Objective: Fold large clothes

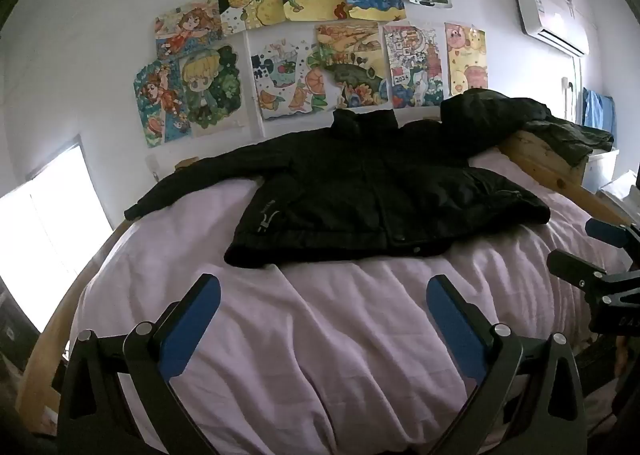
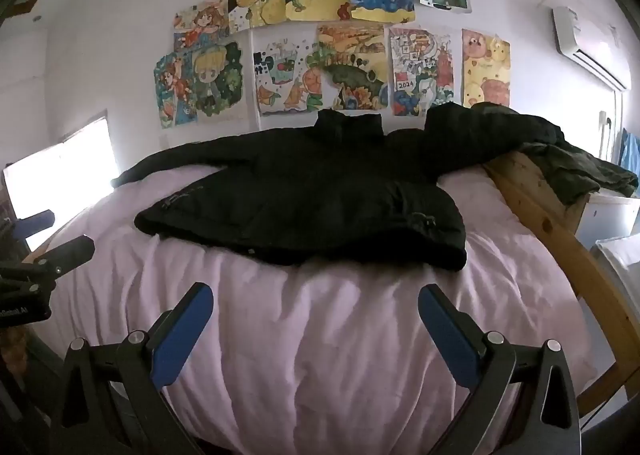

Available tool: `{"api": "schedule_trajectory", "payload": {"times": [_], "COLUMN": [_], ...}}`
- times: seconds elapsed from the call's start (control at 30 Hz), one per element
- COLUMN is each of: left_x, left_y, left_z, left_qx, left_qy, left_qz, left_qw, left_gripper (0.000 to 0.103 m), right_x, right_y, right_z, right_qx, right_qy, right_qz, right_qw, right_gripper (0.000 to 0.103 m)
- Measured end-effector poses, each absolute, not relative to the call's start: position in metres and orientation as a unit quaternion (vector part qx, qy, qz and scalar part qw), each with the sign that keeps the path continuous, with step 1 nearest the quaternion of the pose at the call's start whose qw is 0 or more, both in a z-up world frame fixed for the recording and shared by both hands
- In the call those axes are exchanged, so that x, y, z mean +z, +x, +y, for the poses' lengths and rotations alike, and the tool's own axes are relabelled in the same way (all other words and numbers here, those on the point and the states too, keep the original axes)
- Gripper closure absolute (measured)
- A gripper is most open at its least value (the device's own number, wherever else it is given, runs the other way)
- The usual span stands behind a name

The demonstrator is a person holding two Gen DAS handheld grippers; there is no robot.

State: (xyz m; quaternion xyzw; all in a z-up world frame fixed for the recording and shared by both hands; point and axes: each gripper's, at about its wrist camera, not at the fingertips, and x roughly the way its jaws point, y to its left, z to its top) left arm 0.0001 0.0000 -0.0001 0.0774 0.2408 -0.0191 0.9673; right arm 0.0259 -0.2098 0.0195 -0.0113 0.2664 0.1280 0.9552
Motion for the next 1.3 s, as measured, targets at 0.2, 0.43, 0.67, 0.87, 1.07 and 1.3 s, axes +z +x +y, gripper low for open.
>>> {"api": "schedule_trajectory", "payload": {"times": [0.2, 0.43, 0.67, 0.87, 1.07, 1.3], "left_x": [-0.001, 0.0, 0.0, -0.001, 0.0, 0.0], "left_y": [0.002, 0.0, 0.0, 0.001, 0.0, 0.0], "left_z": [0.0, 0.0, 0.0, 0.001, 0.0, 0.0], "left_qx": [-0.018, -0.019, -0.019, -0.019, -0.018, -0.018], "left_qy": [0.079, 0.079, 0.079, 0.08, 0.079, 0.08], "left_qz": [0.243, 0.24, 0.239, 0.239, 0.24, 0.239], "left_qw": [0.967, 0.967, 0.968, 0.968, 0.967, 0.967], "left_gripper": [0.002, 0.002, 0.002, 0.002, 0.002, 0.002], "right_x": [0.018, 0.02, 0.02, 0.018, 0.018, 0.018], "right_y": [0.029, 0.027, 0.027, 0.029, 0.029, 0.029], "right_z": [-0.211, -0.216, -0.215, -0.216, -0.215, -0.215], "right_qx": [0.13, 0.129, 0.128, 0.129, 0.128, 0.128], "right_qy": [-0.008, -0.006, -0.007, -0.006, -0.005, -0.005], "right_qz": [0.272, 0.274, 0.276, 0.277, 0.277, 0.278], "right_qw": [0.954, 0.953, 0.953, 0.952, 0.952, 0.952], "right_gripper": [0.0, 0.0, 0.0, 0.0, 0.0, 0.0]}}
